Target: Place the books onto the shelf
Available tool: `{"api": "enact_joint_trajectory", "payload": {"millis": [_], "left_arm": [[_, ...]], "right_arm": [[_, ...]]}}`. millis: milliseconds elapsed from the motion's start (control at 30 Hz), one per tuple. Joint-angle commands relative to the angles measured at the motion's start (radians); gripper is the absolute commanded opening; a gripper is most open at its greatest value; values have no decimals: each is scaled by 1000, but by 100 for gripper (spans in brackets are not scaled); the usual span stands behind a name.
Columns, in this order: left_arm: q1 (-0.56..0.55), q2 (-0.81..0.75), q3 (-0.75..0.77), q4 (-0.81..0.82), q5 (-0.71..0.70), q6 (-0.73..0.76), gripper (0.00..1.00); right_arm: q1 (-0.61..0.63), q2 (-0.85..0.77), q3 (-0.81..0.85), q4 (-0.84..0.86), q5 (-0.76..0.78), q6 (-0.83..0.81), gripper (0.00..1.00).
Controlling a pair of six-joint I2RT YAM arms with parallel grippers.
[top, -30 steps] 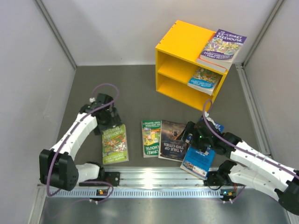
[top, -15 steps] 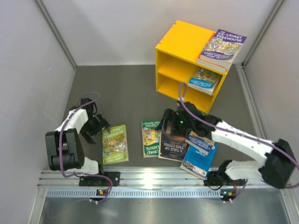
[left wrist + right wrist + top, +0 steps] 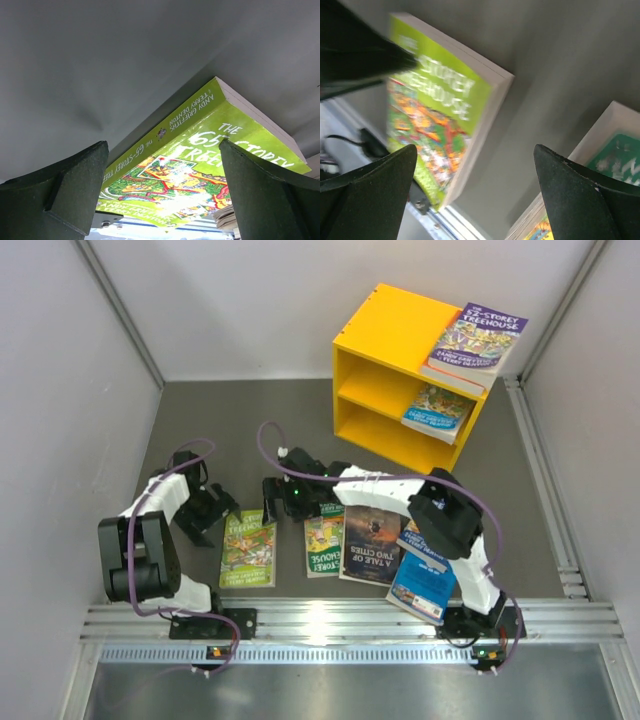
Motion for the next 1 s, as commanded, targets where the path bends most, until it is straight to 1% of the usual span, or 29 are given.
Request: {"api": "enact_joint_trajectory", "payload": {"millis": [0, 100, 133, 167, 200, 233, 267, 300, 333, 400, 467, 500, 567, 600, 667, 700, 767, 800, 833, 900, 967], "left_arm": [[2, 31, -28, 31, 21, -15, 99], [2, 37, -61, 53, 58, -28, 99], [5, 44, -75, 80, 108, -37, 99], [3, 49, -89, 92, 130, -46, 99], [5, 57, -126, 114, 165, -57, 99], [3, 61, -146, 160, 232, -77, 98], [3, 66, -166, 181, 260, -90, 98], [5, 74, -199, 198, 282, -101, 97], [3, 77, -215, 233, 326, -123, 97], [3, 75, -250, 257, 353, -140, 95], [3, 68, -264, 276, 379, -156, 93], [3, 54, -270, 278, 386, -167, 91], [3, 38, -278, 284, 408, -178, 88], [3, 22, -279, 289, 414, -190, 88], [5, 5, -278, 284, 423, -193, 86], [3, -8, -272, 274, 425, -193, 86], [3, -24, -258, 252, 417, -183, 86], [5, -43, -238, 220, 411, -172, 86], [5, -54, -227, 203, 391, -152, 86], [3, -96, -185, 163, 370, -127, 89], [3, -132, -157, 126, 351, -95, 91]], "right_arm": [[40, 62, 49, -58, -5, -20, 100], [67, 101, 49, -56, -20, 4, 100], [77, 113, 49, -52, -28, 10, 100], [89, 137, 48, -44, -43, 16, 100], [109, 148, 45, -4, -60, 39, 100], [115, 158, 19, 37, -80, 61, 100], [120, 170, -4, 86, -135, 90, 100], [120, 176, -33, 217, -169, 172, 100], [117, 176, -99, 279, -194, 217, 100], [109, 158, -157, 385, -214, 297, 95], [101, 121, -204, 419, -194, 296, 80], [92, 103, -216, 416, -182, 283, 65], [83, 47, -262, 418, -140, 282, 50], [71, 32, -277, 419, -130, 285, 38], [61, -14, -303, 418, -102, 286, 28], [55, -29, -308, 409, -93, 282, 15], [48, -72, -302, 378, -80, 268, 6], [46, -86, -294, 326, -71, 248, 2], [44, -100, -274, 308, -70, 237, 0], [41, -161, -267, 266, -64, 214, 0], [40, -239, -268, 260, -59, 210, 0]]}}
